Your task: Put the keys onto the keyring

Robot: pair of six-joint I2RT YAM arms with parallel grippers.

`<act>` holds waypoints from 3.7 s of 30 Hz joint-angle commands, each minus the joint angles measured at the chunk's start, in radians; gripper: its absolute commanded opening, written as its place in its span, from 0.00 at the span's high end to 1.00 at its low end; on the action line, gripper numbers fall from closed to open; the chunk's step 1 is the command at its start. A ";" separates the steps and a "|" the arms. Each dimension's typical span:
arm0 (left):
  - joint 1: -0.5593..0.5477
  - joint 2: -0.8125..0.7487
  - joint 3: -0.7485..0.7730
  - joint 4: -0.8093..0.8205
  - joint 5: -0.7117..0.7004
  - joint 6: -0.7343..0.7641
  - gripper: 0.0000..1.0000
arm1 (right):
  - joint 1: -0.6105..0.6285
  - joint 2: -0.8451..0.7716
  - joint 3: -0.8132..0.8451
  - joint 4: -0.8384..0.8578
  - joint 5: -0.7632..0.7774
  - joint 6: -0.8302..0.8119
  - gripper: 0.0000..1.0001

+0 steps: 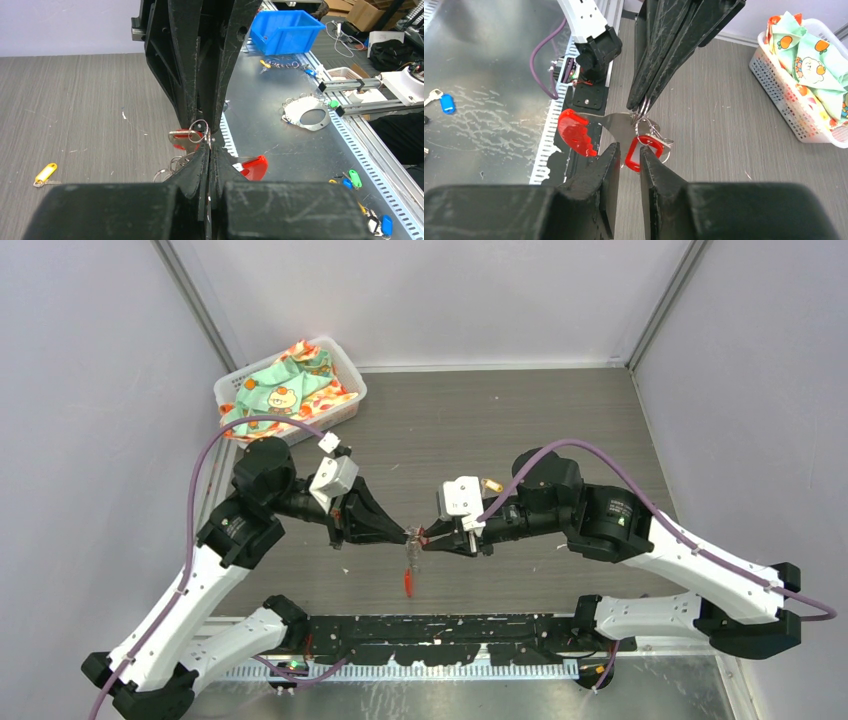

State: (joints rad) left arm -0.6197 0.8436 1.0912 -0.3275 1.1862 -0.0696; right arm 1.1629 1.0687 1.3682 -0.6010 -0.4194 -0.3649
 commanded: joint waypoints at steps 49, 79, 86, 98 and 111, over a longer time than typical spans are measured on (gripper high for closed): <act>0.003 -0.034 0.035 -0.002 -0.054 -0.008 1.00 | 0.000 0.018 0.062 0.003 -0.027 -0.054 0.99; 0.002 -0.030 0.033 0.040 -0.056 -0.067 1.00 | 0.009 -0.075 -0.144 0.313 0.142 0.084 0.33; 0.002 -0.034 0.030 0.029 -0.058 -0.058 1.00 | 0.012 -0.084 -0.183 0.369 0.118 0.101 0.50; 0.002 -0.041 0.030 0.024 -0.066 -0.058 1.00 | 0.012 -0.079 -0.174 0.318 0.097 0.108 0.88; 0.003 -0.040 0.028 0.028 -0.068 -0.059 1.00 | 0.012 -0.085 -0.108 0.189 0.109 0.063 0.53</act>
State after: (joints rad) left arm -0.6189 0.8158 1.0920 -0.3416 1.1183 -0.1234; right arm 1.1698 0.9974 1.1893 -0.3908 -0.3267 -0.2653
